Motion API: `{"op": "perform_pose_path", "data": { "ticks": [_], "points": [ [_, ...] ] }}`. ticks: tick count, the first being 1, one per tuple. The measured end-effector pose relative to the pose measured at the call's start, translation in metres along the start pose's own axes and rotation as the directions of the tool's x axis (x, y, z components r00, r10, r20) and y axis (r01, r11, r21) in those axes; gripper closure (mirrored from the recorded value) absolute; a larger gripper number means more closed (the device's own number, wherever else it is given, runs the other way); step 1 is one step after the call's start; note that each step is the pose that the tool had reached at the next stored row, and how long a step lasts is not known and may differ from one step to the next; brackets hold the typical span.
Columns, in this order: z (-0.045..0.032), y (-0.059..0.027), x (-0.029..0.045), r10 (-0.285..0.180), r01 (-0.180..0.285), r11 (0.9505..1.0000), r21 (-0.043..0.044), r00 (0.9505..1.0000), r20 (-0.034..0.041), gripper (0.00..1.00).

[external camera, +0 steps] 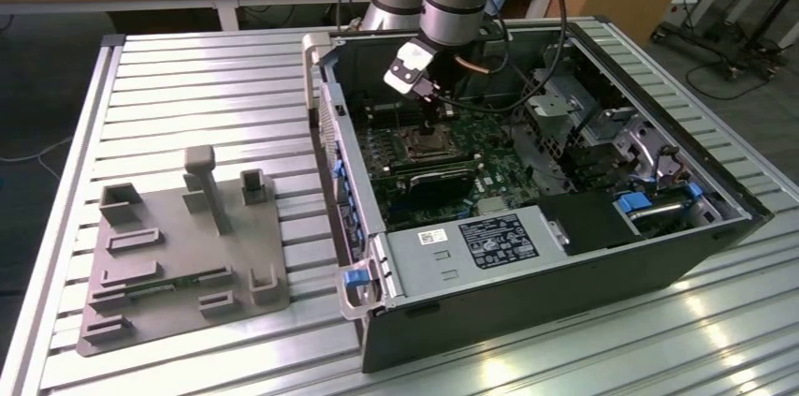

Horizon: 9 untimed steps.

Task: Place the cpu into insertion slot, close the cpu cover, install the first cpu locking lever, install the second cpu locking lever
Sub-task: 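Install the first cpu locking lever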

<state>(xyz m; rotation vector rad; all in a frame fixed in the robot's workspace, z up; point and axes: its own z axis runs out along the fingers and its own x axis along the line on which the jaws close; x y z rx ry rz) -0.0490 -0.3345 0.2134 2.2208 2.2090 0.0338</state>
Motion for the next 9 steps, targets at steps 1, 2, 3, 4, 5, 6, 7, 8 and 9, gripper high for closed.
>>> {"op": "perform_pose_path", "data": {
  "ticks": [1, 2, 3, 4, 5, 6, 7, 8, 9],
  "points": [
    [0.0000, 0.0000, 0.0000, 0.000, 0.000, 1.0000, 0.0000, 1.0000, 0.0000, 0.90],
    [0.0000, 0.0000, 0.0000, 0.000, 0.000, 1.0000, 0.0001, 1.0000, 0.0000, 0.90],
    [0.0000, 0.0000, 0.0000, 0.000, 0.000, 1.0000, 0.0000, 1.0000, -0.0003, 0.90],
    [-0.0003, 0.0000, 0.0000, 0.000, 0.000, 1.0000, 0.0000, 1.0000, -0.0003, 0.90],
    [-0.0023, 0.0000, 0.0000, 0.000, 0.000, 1.0000, 0.0002, 1.0000, -0.0001, 0.90],
    [-0.0056, 0.0001, 0.0001, 0.000, 0.000, 1.0000, 0.0000, 1.0000, -0.0003, 0.90],
    [-0.0093, 0.0002, 0.0001, 0.000, 0.000, 1.0000, 0.0001, 1.0000, -0.0002, 0.90],
    [-0.0126, 0.0003, 0.0001, 0.000, 0.000, 1.0000, 0.0000, 1.0000, -0.0003, 0.90],
    [-0.0158, 0.0003, 0.0001, -0.001, 0.001, 1.0000, 0.0001, 1.0000, -0.0002, 0.90]
  ]
}}
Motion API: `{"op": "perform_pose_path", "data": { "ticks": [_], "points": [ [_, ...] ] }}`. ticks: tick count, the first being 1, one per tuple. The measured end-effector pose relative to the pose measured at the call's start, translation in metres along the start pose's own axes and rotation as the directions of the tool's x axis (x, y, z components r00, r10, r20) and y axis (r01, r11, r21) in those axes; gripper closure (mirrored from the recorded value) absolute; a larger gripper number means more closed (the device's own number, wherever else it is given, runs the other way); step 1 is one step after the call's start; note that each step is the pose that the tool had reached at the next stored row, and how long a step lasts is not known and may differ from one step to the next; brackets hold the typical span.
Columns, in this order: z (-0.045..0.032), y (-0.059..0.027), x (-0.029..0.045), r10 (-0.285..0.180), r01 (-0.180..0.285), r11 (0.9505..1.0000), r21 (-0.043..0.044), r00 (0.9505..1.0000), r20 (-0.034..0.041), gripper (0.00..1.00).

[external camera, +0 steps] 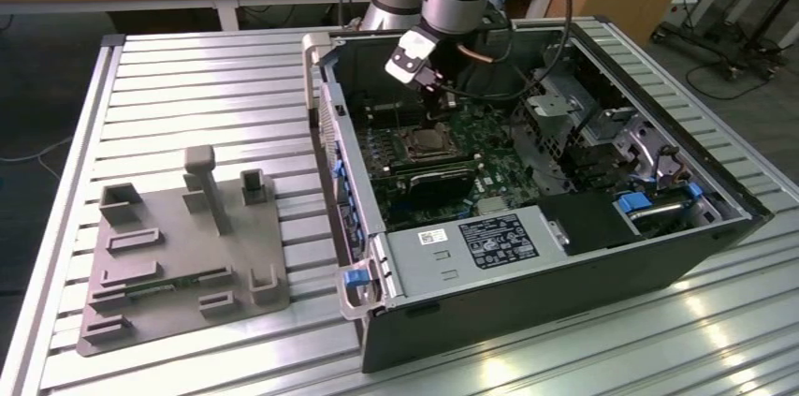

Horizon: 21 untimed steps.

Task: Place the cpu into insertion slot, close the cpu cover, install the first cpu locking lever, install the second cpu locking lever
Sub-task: 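Install the first cpu locking lever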

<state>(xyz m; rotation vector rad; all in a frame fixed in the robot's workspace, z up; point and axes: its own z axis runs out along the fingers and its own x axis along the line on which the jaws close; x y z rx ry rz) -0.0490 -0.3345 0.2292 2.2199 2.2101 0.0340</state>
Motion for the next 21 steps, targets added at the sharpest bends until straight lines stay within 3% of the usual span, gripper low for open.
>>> {"op": "perform_pose_path", "data": {
  "ticks": [3, 6, 12, 18, 21],
  "points": [
    [-0.0051, 0.0001, 0.0001, -0.013, 0.013, 0.9999, 0.0000, 0.9999, -0.0004, 0.90],
    [-0.0051, 0.0001, 0.0001, -0.065, 0.065, 0.9979, 0.0005, 0.9979, -0.0015, 0.90],
    [-0.0051, 0.0001, 0.0001, -0.162, 0.162, 0.9868, 0.0016, 0.9868, -0.0037, 0.90],
    [-0.0051, -0.0002, 0.0001, -0.250, 0.250, 0.9683, 0.0019, 0.9683, -0.0057, 0.90],
    [-0.0051, -0.0002, 0.0001, -0.302, 0.302, 0.9533, 0.0022, 0.9533, -0.0070, 0.90]
  ]
}}
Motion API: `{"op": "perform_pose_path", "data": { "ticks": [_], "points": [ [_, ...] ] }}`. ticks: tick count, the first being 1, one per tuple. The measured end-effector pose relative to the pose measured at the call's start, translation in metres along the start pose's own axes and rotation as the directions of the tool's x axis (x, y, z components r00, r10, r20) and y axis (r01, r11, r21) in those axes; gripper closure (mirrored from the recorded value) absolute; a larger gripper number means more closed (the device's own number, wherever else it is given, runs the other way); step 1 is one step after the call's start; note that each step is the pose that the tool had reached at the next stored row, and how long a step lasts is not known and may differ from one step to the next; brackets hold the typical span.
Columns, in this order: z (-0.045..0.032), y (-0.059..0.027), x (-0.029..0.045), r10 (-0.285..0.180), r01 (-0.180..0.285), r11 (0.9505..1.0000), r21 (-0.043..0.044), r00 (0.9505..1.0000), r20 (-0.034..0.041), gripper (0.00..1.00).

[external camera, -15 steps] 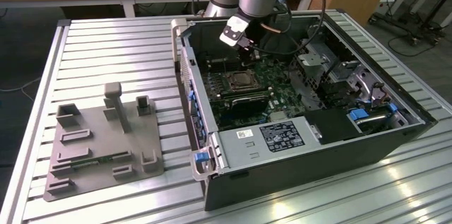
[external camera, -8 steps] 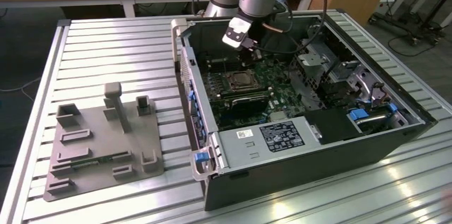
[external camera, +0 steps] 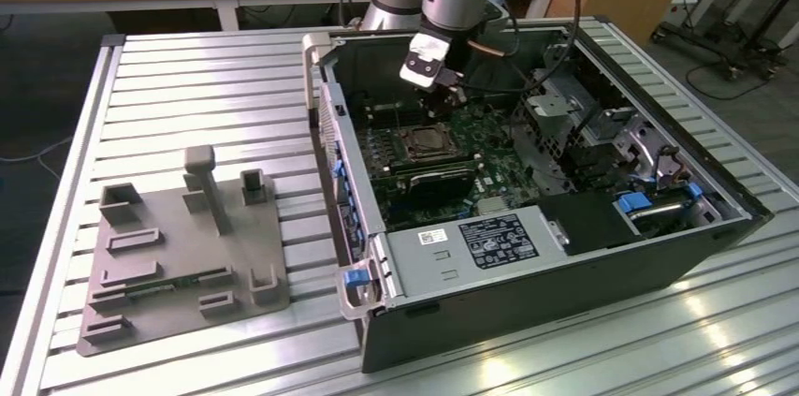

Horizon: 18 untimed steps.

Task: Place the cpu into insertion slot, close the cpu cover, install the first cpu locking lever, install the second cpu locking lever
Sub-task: 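Install the first cpu locking lever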

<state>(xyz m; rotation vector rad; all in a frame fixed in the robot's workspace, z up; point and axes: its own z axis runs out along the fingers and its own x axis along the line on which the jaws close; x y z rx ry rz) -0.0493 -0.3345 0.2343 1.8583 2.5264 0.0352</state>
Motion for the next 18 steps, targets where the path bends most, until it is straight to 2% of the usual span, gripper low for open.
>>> {"op": "perform_pose_path", "data": {
  "ticks": [4, 7, 11, 18],
  "points": [
    [0.0000, 0.0000, 0.0000, -0.071, 0.071, 0.9975, 0.0007, 0.9975, -0.0015, 0.90],
    [0.0000, -0.0007, 0.0001, -0.105, 0.105, 0.9945, 0.0008, 0.9945, -0.0024, 0.90],
    [-0.0001, -0.0068, 0.0018, -0.109, 0.109, 0.9941, 0.0000, 0.9940, -0.0032, 0.90],
    [-0.0001, -0.0081, 0.0017, -0.113, 0.113, 0.9936, 0.0001, 0.9936, -0.0033, 0.90]
  ]
}}
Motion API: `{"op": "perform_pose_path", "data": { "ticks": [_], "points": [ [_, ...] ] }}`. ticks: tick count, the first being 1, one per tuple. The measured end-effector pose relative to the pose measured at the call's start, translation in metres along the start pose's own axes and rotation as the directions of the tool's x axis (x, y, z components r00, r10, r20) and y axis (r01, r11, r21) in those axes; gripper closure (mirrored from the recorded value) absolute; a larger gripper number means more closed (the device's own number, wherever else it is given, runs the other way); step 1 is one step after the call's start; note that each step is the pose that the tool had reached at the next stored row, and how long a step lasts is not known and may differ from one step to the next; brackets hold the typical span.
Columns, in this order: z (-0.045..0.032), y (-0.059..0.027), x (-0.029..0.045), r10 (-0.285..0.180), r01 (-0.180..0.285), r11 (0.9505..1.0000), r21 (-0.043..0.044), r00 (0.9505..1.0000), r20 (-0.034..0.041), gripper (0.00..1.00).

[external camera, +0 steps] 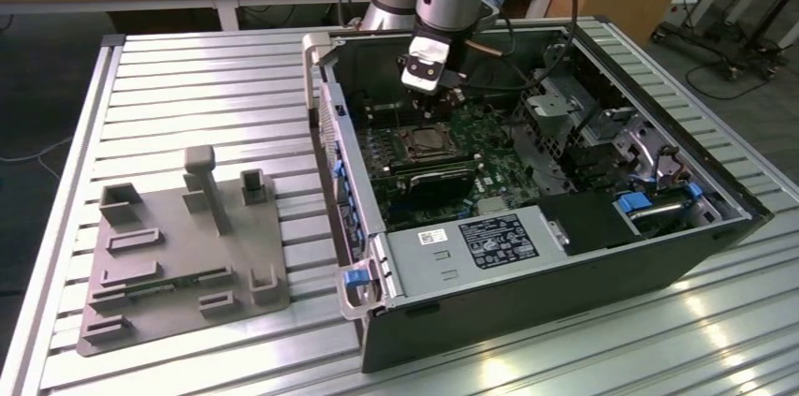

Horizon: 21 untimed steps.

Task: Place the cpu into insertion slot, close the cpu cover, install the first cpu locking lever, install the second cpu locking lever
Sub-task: 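Install the first cpu locking lever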

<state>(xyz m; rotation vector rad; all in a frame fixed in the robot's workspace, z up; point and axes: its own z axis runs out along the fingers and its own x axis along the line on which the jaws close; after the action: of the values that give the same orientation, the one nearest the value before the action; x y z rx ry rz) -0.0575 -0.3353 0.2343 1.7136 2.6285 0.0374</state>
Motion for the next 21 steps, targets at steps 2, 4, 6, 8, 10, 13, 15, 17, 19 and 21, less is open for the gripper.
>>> {"op": "perform_pose_path", "data": {
  "ticks": [2, 4, 6, 8, 10, 13, 15, 17, 19, 21],
  "points": [
    [0.0000, 0.0000, 0.0000, 0.000, 0.000, 1.0000, 0.0000, 1.0000, 0.0000, 0.90],
    [0.0000, 0.0000, 0.0000, 0.000, 0.000, 1.0000, 0.0000, 1.0000, 0.0000, 0.90],
    [0.0000, 0.0000, -0.0001, 0.000, 0.000, 1.0000, 0.0000, 1.0000, 0.0000, 0.90],
    [0.0000, 0.0000, -0.0001, 0.000, 0.000, 1.0000, 0.0000, 1.0000, 0.0000, 0.90],
    [0.0000, 0.0000, -0.0001, 0.000, 0.000, 1.0000, 0.0000, 1.0000, 0.0000, 0.90],
    [0.0000, 0.0000, -0.0001, -0.017, 0.017, 0.9999, 0.0002, 0.9999, -0.0004, 0.90],
    [-0.0001, 0.0000, -0.0001, -0.044, 0.044, 0.9990, 0.0004, 0.9990, -0.0010, 0.90],
    [-0.0016, -0.0001, -0.0001, -0.063, 0.063, 0.9980, 0.0007, 0.9980, -0.0013, 0.90],
    [-0.0041, 0.0001, -0.0001, -0.073, 0.073, 0.9974, 0.0006, 0.9974, -0.0017, 0.90],
    [-0.0067, 0.0001, 0.0000, -0.077, 0.077, 0.9971, 0.0007, 0.9971, -0.0016, 0.90]
  ]
}}
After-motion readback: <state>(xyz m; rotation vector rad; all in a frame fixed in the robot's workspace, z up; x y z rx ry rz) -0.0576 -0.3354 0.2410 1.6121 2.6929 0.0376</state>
